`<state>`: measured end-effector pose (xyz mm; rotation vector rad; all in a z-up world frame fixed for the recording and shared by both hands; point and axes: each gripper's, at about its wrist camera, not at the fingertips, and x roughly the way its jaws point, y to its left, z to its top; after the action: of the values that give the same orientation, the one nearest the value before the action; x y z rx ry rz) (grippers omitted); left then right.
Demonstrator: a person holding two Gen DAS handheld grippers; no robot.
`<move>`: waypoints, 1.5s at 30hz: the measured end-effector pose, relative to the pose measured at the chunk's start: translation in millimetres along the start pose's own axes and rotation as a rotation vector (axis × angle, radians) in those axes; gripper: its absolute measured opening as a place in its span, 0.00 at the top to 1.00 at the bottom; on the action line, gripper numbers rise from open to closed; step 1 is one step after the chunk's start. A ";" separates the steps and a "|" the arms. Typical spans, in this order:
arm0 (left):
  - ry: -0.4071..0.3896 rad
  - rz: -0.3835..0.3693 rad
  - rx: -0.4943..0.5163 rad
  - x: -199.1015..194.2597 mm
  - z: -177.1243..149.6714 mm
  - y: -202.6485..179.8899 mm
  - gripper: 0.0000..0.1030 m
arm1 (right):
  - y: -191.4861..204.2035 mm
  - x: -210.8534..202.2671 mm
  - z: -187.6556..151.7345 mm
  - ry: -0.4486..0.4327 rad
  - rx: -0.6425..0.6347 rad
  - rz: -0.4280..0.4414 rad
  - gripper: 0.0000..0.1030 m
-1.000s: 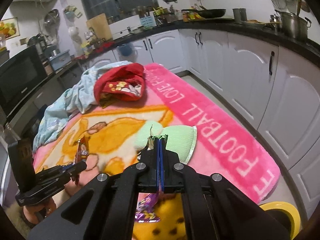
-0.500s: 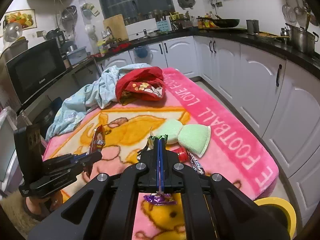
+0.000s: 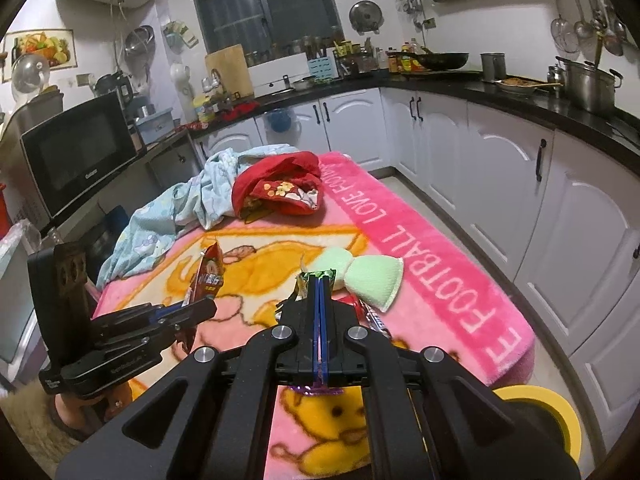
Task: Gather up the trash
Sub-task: 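Carry the red candy bar and green wrapper over the yellow bin with both grippers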
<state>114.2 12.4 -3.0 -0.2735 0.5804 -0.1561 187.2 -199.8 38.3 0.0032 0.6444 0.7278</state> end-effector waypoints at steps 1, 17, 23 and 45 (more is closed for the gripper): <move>0.003 -0.005 0.004 1.0 -0.7 -2.7 0.94 | -2.1 -3.8 -1.2 -0.004 0.001 -0.005 0.99; 0.041 -0.095 0.103 22.0 -12.3 -61.6 0.94 | -50.9 -54.4 -34.7 -0.026 0.074 -0.096 0.99; 0.063 -0.142 0.127 33.5 -18.4 -83.6 0.94 | -71.5 -73.7 -51.7 -0.026 0.109 -0.138 0.99; 0.196 -0.310 0.286 79.5 -66.1 -175.3 0.94 | -135.1 -123.6 -116.2 -0.008 0.250 -0.274 0.99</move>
<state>130.9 -186.0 -45.1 -0.0676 0.6986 -0.5652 137.3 -403.2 -17.7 0.1447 0.7087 0.3799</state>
